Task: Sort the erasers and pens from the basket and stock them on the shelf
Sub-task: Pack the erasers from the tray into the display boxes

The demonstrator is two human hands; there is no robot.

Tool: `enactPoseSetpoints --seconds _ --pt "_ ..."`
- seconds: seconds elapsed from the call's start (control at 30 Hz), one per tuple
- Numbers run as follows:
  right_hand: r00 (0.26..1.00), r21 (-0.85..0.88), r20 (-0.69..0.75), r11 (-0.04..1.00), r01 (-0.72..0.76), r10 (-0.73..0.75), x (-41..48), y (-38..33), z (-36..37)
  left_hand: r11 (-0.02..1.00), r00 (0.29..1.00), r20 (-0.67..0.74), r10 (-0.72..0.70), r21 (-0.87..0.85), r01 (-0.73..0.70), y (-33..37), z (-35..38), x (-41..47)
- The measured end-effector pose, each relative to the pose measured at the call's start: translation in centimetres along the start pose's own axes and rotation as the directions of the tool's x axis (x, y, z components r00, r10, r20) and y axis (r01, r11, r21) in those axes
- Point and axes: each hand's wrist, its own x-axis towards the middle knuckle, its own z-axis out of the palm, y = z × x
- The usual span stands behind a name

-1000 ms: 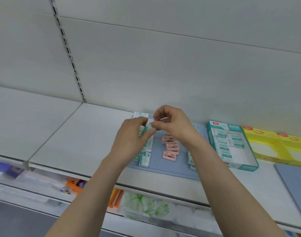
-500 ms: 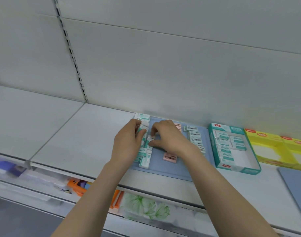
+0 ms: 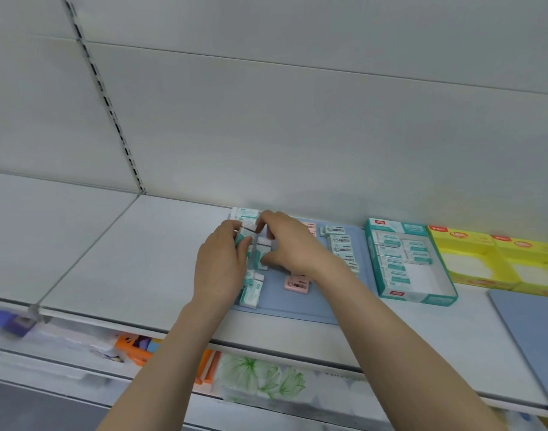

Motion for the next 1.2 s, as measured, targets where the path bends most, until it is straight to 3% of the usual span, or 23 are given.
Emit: enactPoseSetpoints --seconds 0.1,0.2,0.27,0.4,0.5,0.6,0.77,0.87,1.07,1.2 --pt "0.978 0.229 -0.191 0.973 -0.038 0.083 -0.7 0.9 -1.2 0.999 0.999 0.033 0.014 0.036 -0.015 0.5 -0.5 0.7" --pt "0.896 0.485 -0.378 0.874 -0.021 0.231 -2.5 2.6 -3.9 0.999 0.999 0.028 0.03 -0.033 -0.029 2.4 -0.7 1.2" --pt "0.836 0.524 -0.452 0.851 -0.033 0.311 -4.4 4.7 -6.4 0.992 0.997 0.066 0.041 -0.118 -0.033 4.5 -0.2 1.3" --pt "0.796 0.279 -0.489 0.928 -0.245 0.357 -9.9 9.8 -11.2 0.962 0.964 0.213 0.159 -0.254 -0.102 8.6 2.7 1.4" --pt "0.852 -0.037 -0.35 0.903 -0.428 0.389 -13.1 12.3 -12.6 0.945 0.924 0.312 0.221 -0.303 -0.123 11.2 5.4 0.8" --pt "0.884 -0.216 -0.178 0.859 -0.464 0.433 -14.0 13.6 -11.6 0.933 0.883 0.41 0.23 -0.352 -0.079 13.4 7.5 0.2" --pt "0.889 -0.21 -0.152 0.865 -0.456 0.432 -14.1 14.7 -9.6 0.953 0.8 0.546 0.248 -0.287 -0.099 15.0 9.9 -0.4" --pt "0.887 -0.329 -0.145 0.825 -0.46 0.437 -14.4 15.3 -9.1 0.972 0.78 0.584 0.224 -0.196 -0.133 15.1 10.7 -0.5" --pt "0.893 -0.407 -0.158 0.796 -0.447 0.421 -14.1 15.7 -9.3 0.977 0.795 0.569 0.209 -0.088 -0.194 15.3 11.1 -0.8" --pt "0.906 -0.465 -0.059 0.792 -0.396 0.419 -13.9 15.5 -9.5 0.976 0.802 0.558 0.213 -0.075 -0.206 15.4 11.3 -0.8"
